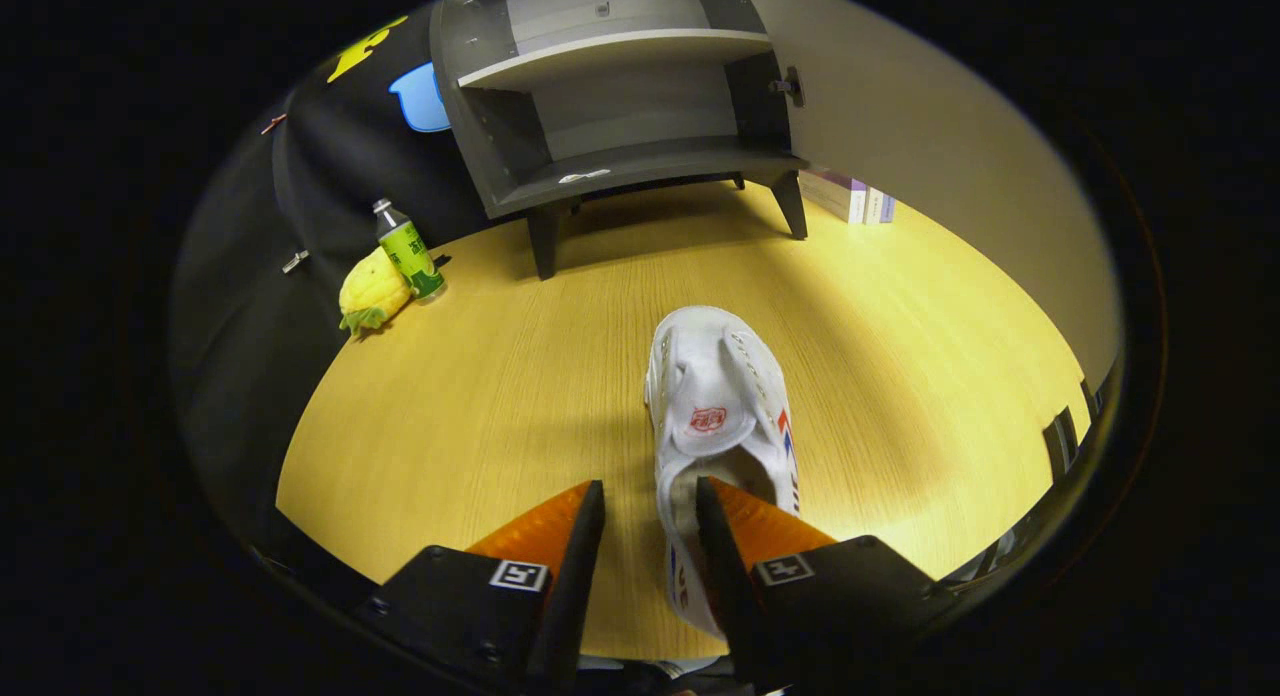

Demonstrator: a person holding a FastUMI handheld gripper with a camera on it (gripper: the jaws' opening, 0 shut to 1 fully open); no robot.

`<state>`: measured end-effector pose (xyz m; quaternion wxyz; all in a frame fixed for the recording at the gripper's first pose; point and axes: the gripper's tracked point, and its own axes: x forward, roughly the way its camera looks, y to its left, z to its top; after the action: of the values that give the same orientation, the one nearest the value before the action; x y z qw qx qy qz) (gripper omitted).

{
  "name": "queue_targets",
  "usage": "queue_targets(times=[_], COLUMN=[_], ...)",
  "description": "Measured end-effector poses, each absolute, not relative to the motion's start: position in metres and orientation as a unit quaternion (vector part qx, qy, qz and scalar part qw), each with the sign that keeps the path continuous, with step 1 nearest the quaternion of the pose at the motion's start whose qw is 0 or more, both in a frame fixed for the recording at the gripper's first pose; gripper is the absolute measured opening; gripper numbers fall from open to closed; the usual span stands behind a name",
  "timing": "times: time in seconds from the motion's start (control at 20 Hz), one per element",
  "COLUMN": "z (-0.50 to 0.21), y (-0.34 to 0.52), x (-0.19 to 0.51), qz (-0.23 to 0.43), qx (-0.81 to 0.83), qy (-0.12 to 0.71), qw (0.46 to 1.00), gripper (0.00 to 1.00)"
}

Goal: Open the shoe cabinet door, grab the shoes and put them into the shoe cabinet, then close the shoe cabinet door.

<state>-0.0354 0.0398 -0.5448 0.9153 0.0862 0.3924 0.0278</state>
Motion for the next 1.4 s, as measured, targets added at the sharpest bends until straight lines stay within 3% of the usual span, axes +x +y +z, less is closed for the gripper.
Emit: queue_targets(times=[0.15,0.35,0.65,1.0,1.4], z=[-0.552,-0.559,-0.561,-0.504,-0.352], y=[0.038,0.036,0.035,0.026,0.016], x=[-0.010,0.011,0.025,0.024,0.042], qz=[0.018,0.001,0.005,0.022,0.050], qx=[0.068,0.039,0.056,0.083,0.072], qy=[0.347,0.308,0.308,0.301,0.250], qw=[0.935,0.951,0.950,0.950,0.964], gripper=[0.42,0.41,0.05,0.05,0.05])
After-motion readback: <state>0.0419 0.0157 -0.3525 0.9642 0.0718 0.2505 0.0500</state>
